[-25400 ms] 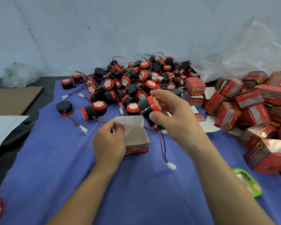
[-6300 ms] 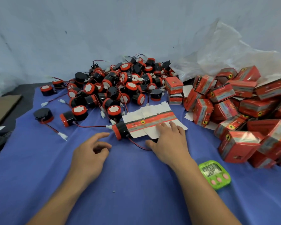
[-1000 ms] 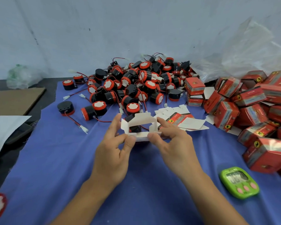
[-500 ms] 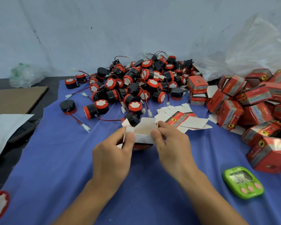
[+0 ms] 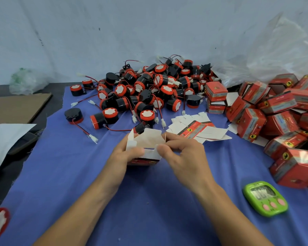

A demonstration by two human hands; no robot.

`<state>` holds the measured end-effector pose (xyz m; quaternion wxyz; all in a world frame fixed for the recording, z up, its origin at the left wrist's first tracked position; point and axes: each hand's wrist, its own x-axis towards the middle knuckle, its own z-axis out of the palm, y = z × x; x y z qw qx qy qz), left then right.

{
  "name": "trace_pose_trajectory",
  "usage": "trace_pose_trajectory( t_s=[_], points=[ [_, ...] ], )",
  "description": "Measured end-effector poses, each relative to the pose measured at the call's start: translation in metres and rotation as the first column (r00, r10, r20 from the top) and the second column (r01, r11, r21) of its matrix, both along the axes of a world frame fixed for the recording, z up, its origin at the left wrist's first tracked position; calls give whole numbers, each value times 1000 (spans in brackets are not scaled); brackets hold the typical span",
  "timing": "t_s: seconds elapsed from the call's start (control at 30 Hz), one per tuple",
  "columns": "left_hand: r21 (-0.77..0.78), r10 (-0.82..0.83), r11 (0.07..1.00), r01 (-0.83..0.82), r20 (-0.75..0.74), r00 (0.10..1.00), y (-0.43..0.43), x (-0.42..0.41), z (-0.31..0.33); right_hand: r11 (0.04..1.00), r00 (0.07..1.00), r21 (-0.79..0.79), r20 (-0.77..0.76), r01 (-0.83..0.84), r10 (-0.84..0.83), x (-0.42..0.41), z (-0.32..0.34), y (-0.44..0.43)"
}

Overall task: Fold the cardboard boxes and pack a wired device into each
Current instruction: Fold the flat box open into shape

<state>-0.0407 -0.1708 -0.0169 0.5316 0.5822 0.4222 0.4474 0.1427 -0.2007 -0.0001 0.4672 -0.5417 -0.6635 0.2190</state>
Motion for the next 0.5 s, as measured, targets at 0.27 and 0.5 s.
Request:
trace_pose_trajectory(
  t_s=[0.27,0.5],
  points=[
    [-87,403,907,-413,-114,908,-5,20,3,955,965,161,42,248,-257,-18,-9,-7],
    [71,541,840,-537,-164,825,-4,14,2,987,993,132,52,94,-102,-28,-9,-8]
  ],
)
